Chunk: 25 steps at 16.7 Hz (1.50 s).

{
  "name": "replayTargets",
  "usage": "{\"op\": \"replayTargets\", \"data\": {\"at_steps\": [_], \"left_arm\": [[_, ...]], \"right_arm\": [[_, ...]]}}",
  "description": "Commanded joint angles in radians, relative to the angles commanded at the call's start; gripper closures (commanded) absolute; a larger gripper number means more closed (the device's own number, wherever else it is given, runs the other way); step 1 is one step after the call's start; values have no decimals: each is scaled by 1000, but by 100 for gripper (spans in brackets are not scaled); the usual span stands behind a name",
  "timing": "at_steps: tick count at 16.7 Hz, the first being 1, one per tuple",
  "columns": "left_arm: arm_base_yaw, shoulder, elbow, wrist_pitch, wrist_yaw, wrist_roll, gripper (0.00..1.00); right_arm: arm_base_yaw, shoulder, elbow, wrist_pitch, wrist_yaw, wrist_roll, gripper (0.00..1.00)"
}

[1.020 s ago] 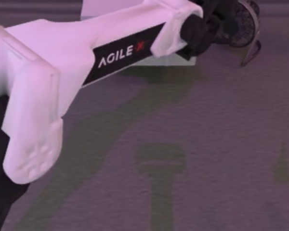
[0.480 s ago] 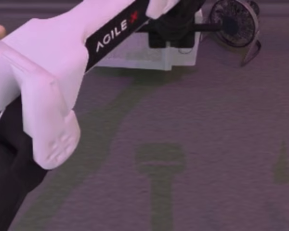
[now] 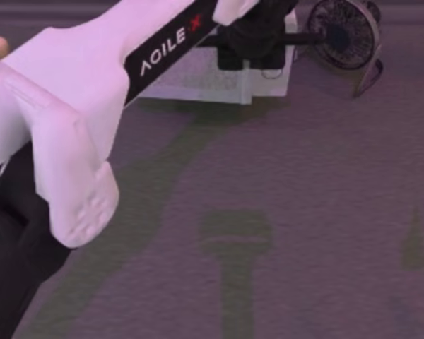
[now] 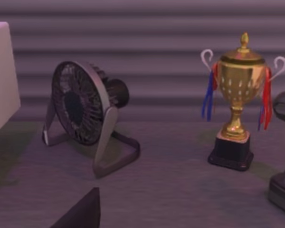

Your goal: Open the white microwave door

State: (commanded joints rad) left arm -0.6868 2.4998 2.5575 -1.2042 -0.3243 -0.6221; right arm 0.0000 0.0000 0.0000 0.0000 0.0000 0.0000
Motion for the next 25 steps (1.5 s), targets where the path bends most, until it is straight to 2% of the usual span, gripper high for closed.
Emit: {"op": "replayTargets", "data": {"at_steps": [21,25], "left_arm": [[-8,5,-3,4,3,-1,100],[-2,-64,-118,65,11,36,100]], "right_arm": [[0,0,0,0,0,0,0],[0,0,0,0,0,0,0]]}}
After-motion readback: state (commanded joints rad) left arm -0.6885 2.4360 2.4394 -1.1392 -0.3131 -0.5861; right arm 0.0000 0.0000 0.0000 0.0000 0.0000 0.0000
